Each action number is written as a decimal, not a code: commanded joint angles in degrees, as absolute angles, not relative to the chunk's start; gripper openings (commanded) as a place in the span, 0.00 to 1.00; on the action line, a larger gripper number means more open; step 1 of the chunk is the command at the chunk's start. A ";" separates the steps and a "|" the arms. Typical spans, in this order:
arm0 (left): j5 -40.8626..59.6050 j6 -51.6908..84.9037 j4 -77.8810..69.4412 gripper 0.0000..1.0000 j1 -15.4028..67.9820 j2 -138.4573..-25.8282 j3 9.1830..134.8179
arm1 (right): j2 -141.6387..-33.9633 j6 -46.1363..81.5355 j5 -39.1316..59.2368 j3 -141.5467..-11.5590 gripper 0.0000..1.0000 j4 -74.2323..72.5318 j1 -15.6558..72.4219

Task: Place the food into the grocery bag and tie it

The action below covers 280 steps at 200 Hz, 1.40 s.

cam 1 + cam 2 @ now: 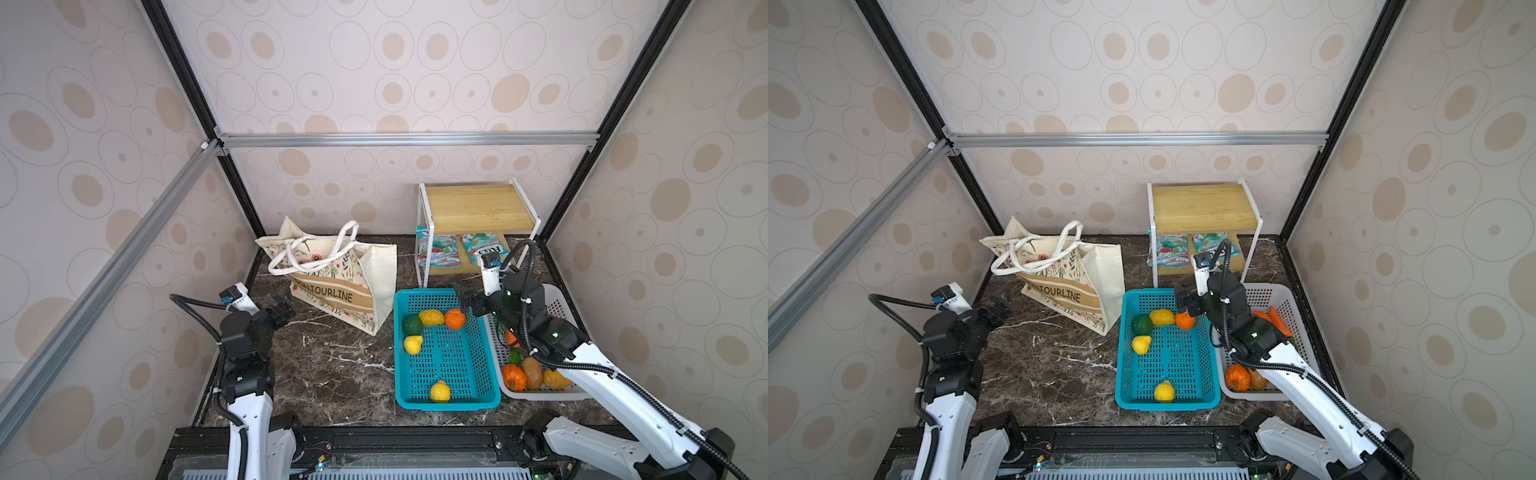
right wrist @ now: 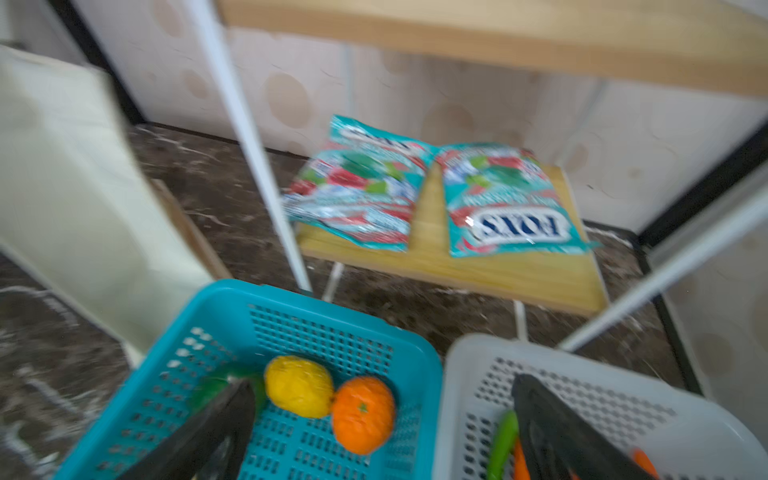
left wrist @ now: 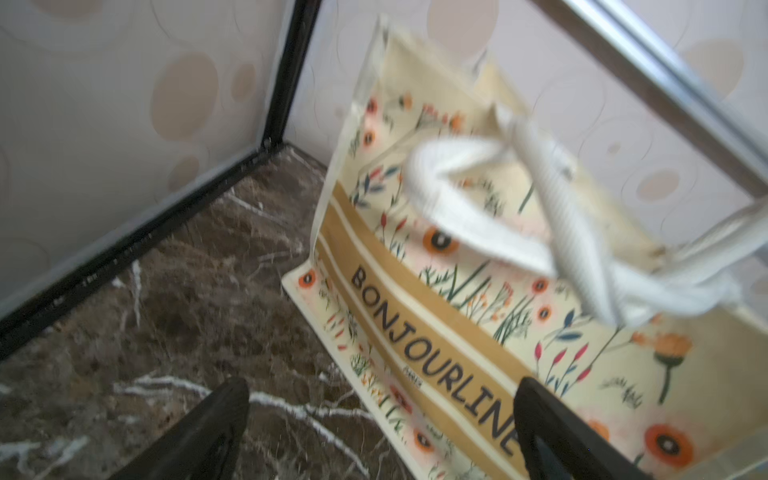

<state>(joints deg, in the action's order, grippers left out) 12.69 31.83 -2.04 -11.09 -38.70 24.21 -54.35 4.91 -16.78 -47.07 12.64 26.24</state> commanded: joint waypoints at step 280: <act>2.77 0.72 -76.22 0.99 -0.61 -90.62 13.60 | -86.39 3.30 -7.58 -19.25 0.99 -52.38 0.52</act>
